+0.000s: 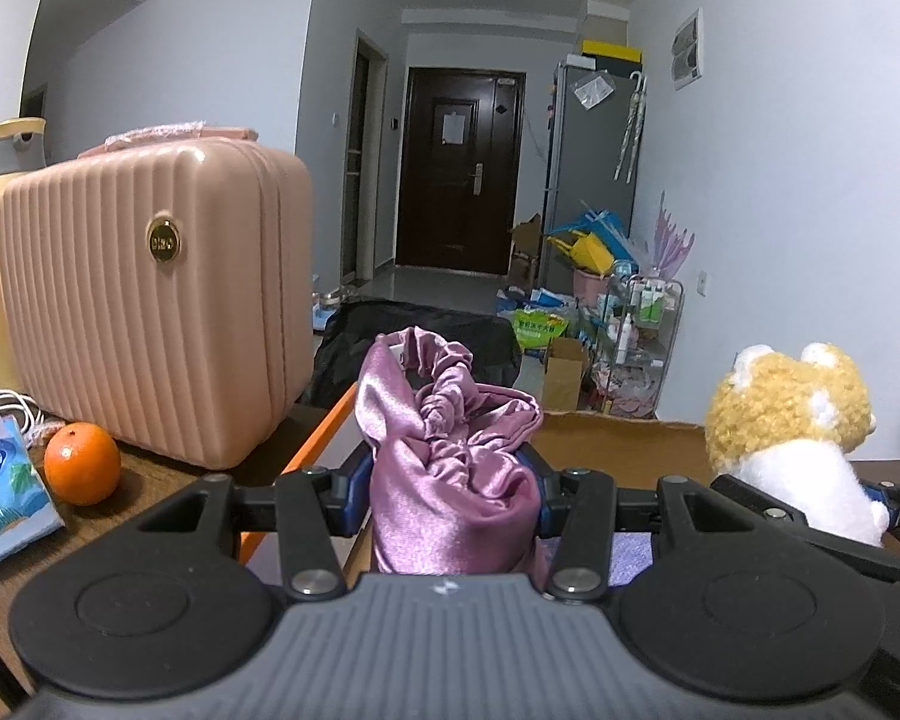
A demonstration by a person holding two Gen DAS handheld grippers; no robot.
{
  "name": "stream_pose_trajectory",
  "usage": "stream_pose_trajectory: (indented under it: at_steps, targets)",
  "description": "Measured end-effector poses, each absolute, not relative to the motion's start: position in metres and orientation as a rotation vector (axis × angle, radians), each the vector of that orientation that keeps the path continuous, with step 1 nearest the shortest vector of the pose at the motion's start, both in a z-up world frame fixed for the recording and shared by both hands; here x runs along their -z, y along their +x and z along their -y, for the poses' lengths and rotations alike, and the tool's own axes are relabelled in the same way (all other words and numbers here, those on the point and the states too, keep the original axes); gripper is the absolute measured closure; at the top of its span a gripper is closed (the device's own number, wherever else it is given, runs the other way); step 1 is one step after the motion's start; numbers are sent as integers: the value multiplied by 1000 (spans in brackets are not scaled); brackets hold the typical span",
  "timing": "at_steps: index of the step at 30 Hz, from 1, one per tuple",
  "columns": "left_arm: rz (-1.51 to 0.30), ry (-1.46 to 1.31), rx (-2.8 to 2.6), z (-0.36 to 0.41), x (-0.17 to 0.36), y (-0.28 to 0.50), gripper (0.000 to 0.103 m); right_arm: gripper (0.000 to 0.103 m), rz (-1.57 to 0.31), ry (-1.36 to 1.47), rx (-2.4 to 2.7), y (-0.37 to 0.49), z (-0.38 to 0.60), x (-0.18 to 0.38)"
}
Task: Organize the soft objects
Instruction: 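Lower both held items into the box and open both grippers, then withdraw both grippers from the box back toward the remaining soft items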
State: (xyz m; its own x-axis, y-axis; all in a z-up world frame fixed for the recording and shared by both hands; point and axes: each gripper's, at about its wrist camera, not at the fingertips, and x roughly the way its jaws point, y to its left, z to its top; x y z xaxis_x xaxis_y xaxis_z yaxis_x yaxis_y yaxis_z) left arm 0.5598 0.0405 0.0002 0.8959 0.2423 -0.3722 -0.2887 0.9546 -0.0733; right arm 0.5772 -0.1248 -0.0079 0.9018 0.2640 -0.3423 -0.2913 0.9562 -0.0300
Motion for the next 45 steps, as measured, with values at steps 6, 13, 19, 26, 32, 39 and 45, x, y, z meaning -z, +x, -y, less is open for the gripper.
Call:
stream_pose_trajectory:
  at_steps: [6, 13, 19, 26, 32, 39, 45]
  targets:
    - [-398, -153, -275, -47, 3, 564, 32, 44, -371, -88, -281, 586, 124, 10]
    - [-380, -209, -311, -59, 3, 560, 0, 0, -368, -78, -226, 588, 128, 12]
    - [-384, -225, -340, -64, 3, 559, 0, 0, -381, -73, -215, 592, 130, 16]
    - [-386, -221, -336, -62, 4, 557, 0, 0, -367, -64, -213, 587, 132, 16]
    - [-375, -209, -335, -61, 4, 552, 0, 0, -346, -57, -208, 580, 141, 16]
    - [-379, -192, -332, -61, 7, 540, 0, 0, -325, -39, -198, 563, 153, 16]
    - [-381, -178, -324, -63, 10, 523, 0, 0, -302, -47, -207, 543, 160, 17]
